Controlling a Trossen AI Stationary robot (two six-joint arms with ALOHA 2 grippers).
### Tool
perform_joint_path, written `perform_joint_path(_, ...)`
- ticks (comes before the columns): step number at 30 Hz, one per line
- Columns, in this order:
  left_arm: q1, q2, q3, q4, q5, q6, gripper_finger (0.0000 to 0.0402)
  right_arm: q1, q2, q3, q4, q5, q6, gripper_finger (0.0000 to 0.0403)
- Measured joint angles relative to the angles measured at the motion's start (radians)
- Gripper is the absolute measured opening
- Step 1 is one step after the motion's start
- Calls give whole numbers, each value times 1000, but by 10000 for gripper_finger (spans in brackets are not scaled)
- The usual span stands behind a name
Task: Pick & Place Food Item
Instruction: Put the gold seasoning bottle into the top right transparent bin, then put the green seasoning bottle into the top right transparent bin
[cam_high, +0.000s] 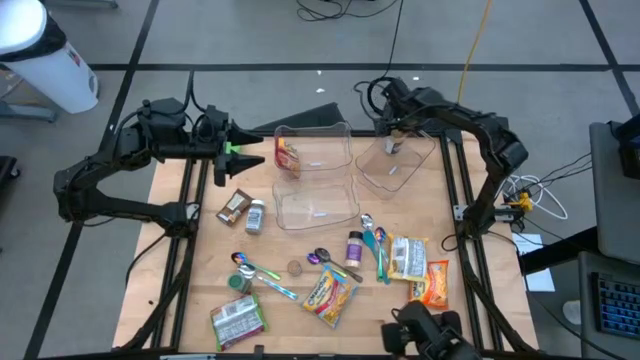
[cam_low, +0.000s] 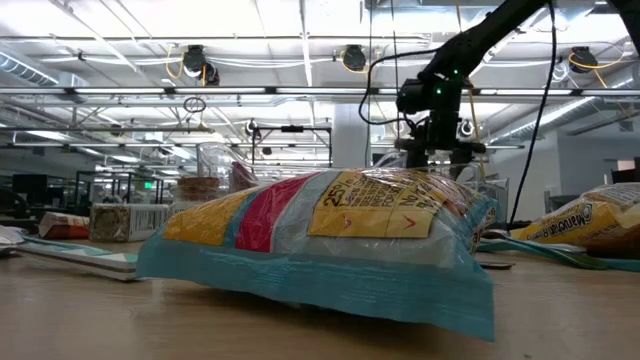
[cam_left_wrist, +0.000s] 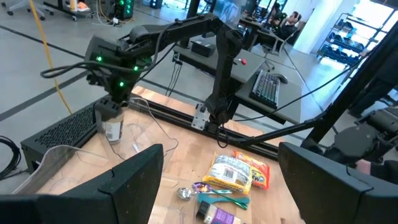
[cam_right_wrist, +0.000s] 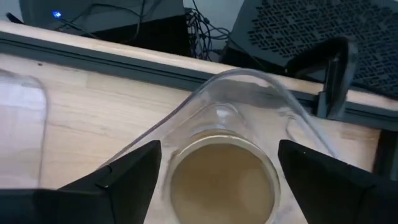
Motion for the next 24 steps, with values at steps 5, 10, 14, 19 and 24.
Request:
perform_joint_path(5, 0, 0, 0, 0, -54, 5, 324, 0, -43, 0, -15, 1, -39, 320)
perform_joint_path(10, 0, 0, 0, 1, -112, 5, 324, 0, -90, 0, -10, 1, -45, 316)
perform_joint_path(14, 0, 0, 0, 1, -131, 4, 324, 5, -136, 0, 14, -1, -47, 314)
perform_joint_path(19, 0, 0, 0, 2, -131, -3, 324, 35, -206, 0, 102, -49, -34, 314)
perform_joint_path(24, 0, 0, 0, 2, -131, -3, 324, 88, -263, 0, 259, -223, 21, 314)
